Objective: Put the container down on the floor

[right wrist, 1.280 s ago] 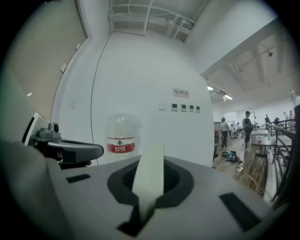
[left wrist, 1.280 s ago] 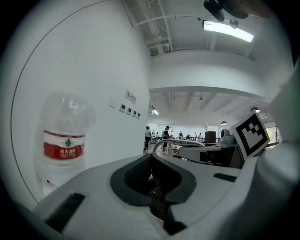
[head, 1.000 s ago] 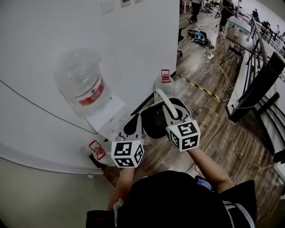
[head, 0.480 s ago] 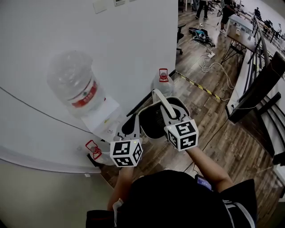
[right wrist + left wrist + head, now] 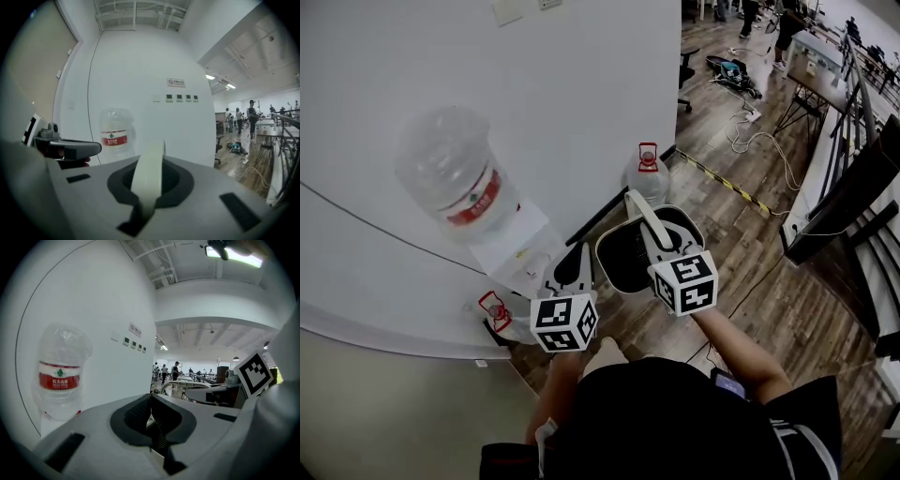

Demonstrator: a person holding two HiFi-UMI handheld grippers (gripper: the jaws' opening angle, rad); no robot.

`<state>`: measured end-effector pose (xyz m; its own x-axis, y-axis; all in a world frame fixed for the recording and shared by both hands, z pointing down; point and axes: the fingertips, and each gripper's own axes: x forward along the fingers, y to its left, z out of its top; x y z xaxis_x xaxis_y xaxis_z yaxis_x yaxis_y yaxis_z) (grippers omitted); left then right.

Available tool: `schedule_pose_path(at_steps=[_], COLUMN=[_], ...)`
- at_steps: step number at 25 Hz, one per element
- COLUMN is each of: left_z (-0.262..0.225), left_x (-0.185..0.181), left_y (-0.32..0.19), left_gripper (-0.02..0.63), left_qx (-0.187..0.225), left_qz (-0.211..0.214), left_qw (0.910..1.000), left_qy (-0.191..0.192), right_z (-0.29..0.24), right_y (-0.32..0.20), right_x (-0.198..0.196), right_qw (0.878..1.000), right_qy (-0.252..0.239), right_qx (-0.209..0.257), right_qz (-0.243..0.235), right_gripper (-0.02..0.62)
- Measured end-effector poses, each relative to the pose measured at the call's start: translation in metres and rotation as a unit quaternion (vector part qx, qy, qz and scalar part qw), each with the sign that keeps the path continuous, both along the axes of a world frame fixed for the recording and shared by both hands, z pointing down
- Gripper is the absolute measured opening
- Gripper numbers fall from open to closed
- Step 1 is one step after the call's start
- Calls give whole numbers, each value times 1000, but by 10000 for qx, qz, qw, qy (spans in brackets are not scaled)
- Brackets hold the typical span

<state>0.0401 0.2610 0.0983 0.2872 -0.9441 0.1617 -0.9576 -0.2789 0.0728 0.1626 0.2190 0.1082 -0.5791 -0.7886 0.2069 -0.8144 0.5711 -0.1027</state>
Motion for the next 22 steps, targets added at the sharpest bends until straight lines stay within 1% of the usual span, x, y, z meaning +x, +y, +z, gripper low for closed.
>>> schedule_pose_path(at_steps=[5,10,17,22], left_z=[5,10,13,9], left_x=[-2,-4,-19,-31], left_y=[-14,-39,-93,-137], left_gripper=[20,20,20,20], left_qx=[-59,-75,-69,-108], left_qz=[-35,5,64,123], left_qw=[10000,10000,9999,9997], left_qy=[8,40,66,178], right_z=[2,4,7,6], right_y=[-14,-35,-89,-133], right_x=[-4,-12,-29,-43], right_qw=[10000,9999,9999,9998], right_qy=[-54,-60,-82,-90], right_qx=[-31,-49,-83,-132], right_qz=[-62,-126,-123,-97], right_gripper=[29,29,28,29])
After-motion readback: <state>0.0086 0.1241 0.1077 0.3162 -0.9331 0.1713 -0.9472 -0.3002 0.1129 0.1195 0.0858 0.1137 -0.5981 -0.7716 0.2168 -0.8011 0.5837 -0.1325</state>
